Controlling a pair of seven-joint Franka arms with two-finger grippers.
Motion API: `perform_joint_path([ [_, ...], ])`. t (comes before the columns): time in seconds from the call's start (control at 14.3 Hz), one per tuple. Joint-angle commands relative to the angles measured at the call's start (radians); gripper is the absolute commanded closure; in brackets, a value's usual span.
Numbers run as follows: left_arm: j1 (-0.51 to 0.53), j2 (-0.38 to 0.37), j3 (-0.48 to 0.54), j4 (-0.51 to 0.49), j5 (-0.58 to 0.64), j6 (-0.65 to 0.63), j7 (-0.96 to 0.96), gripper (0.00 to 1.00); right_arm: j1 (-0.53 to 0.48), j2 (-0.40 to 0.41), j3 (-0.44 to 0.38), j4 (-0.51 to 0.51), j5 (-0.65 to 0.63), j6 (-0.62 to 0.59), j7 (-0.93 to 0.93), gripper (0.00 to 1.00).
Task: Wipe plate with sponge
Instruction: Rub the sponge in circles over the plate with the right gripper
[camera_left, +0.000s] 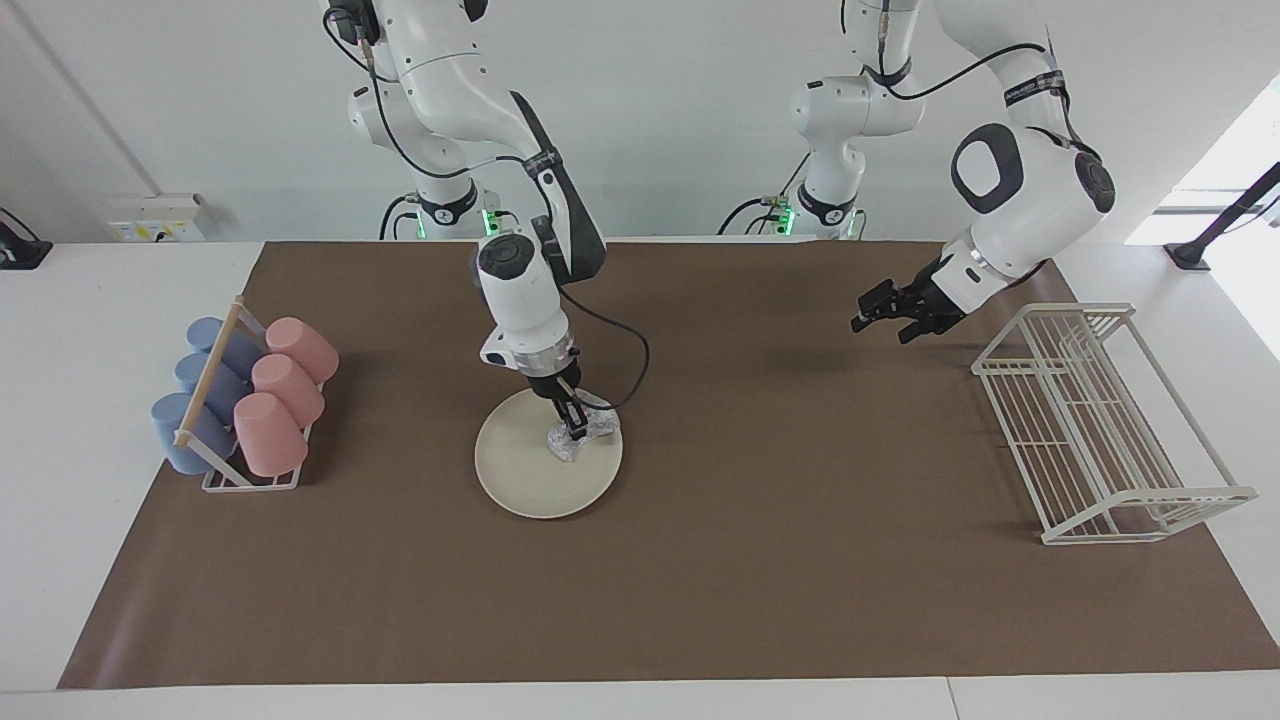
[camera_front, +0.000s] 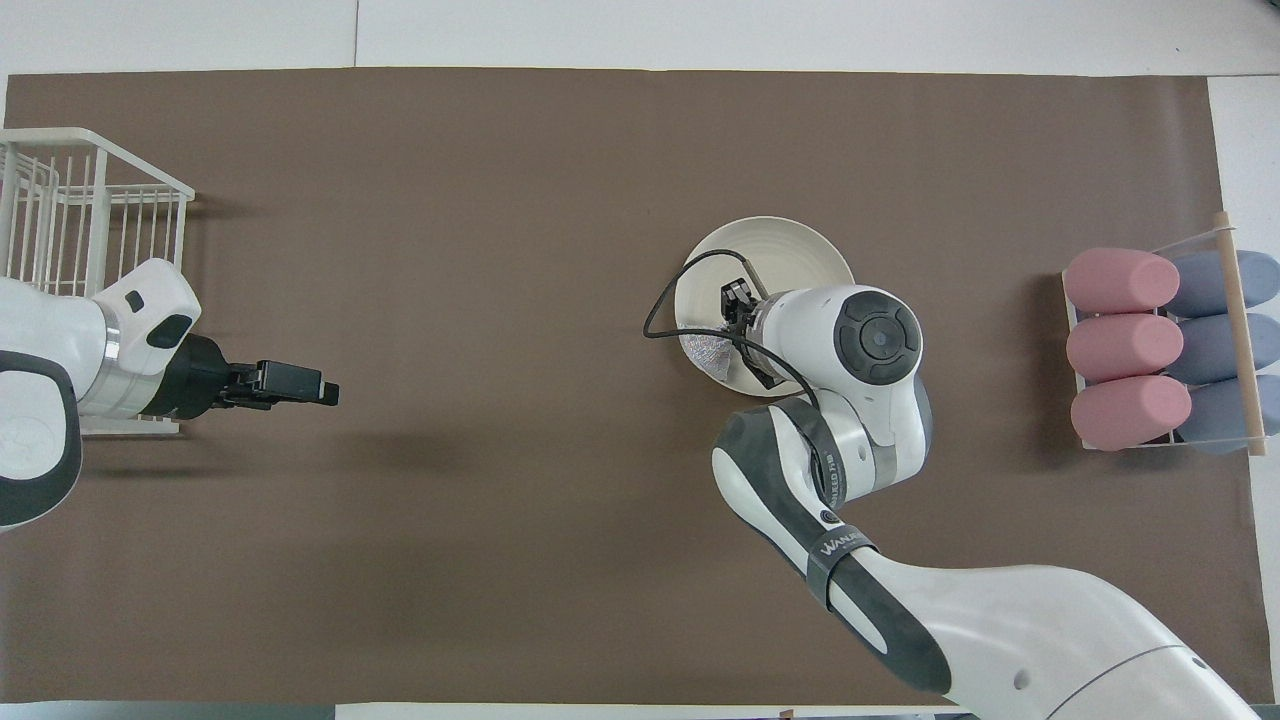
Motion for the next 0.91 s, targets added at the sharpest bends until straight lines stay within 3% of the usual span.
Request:
perform_joint_path([
  [0.0, -0.003, 0.009, 0.001, 0.012, 0.021, 0.025, -0.019, 0.00, -0.078, -0.002, 0.008, -0.029, 0.023, 0.016, -0.153, 1.00],
  [0.21, -0.001, 0.009, 0.001, 0.012, 0.021, 0.028, -0.019, 0.00, -0.160, 0.001, 0.008, -0.028, 0.023, 0.017, -0.346, 1.00],
  [0.35, -0.001, 0.009, 0.001, 0.014, 0.021, 0.029, -0.019, 0.00, -0.161, 0.003, 0.008, -0.029, 0.023, 0.016, -0.376, 1.00],
  [0.84, -0.001, -0.004, 0.002, 0.027, 0.023, 0.031, -0.021, 0.00, 0.020, -0.013, 0.008, -0.065, 0.023, 0.023, -0.032, 1.00],
])
